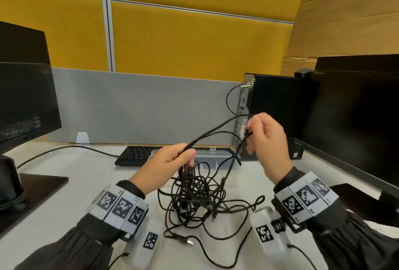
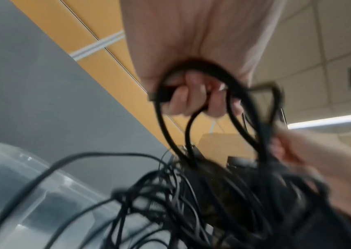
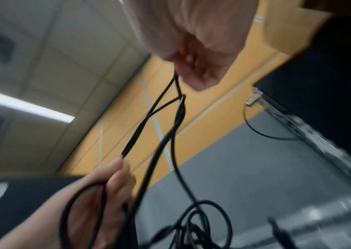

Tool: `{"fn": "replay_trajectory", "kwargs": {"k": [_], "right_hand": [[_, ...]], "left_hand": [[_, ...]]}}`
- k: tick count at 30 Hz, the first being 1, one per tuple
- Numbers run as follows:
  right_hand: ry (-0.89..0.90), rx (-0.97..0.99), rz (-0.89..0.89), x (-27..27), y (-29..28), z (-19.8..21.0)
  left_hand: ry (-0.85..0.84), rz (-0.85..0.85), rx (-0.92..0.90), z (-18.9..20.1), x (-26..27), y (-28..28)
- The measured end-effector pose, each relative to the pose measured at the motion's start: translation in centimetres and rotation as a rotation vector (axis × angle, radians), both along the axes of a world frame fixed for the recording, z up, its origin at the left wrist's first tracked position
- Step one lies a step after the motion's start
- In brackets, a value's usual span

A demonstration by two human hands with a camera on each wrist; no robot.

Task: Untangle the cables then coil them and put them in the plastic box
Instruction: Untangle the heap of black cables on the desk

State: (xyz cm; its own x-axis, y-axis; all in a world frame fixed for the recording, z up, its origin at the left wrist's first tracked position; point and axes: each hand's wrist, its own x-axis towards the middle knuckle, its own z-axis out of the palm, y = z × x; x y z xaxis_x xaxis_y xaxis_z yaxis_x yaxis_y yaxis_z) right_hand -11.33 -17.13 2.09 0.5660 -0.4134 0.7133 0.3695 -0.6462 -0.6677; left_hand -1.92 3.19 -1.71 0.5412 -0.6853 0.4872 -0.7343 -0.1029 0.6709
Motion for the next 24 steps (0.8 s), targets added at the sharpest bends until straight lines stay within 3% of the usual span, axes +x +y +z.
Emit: {"fn": "replay_trajectory", "kwargs": {"k": [2, 4, 7, 11, 16, 20, 24], "right_hand": [[-0.064, 0.246, -0.039, 0.1, -1.1, -0.3], [0.026, 0.357, -0.052, 0.1, -2.1, -0.2], [0.261, 0.158, -0.014, 0.0, -2.5, 0.1], [0.313, -0.009, 0.036, -0.3, -1.6, 1.6], [0.562, -0.010, 0.466, -2.0, -1.8, 4.6], [0.232, 0.323, 0.470, -1.4, -1.6, 4.5], [-0.030, 0.573, 0.413, -0.4, -1.1, 3.6]], "left_hand": [[0.009, 0.030, 0.052, -0.3, 0.4, 0.9], [0.029, 0.063, 0.080, -0.8, 0.5, 1.7], [0.109, 0.031, 0.008, -1.6, -0.4, 1.5], [0.150, 0.045, -0.071, -2.2, -0.6, 1.5], [0.384, 0.066, -0.295, -1.8, -0.5, 2.1], [0.585, -0.049, -0.397, -0.5, -0.8, 2.4], [0.655, -0.118, -0.315, 0.2, -1.1, 2.4]]}}
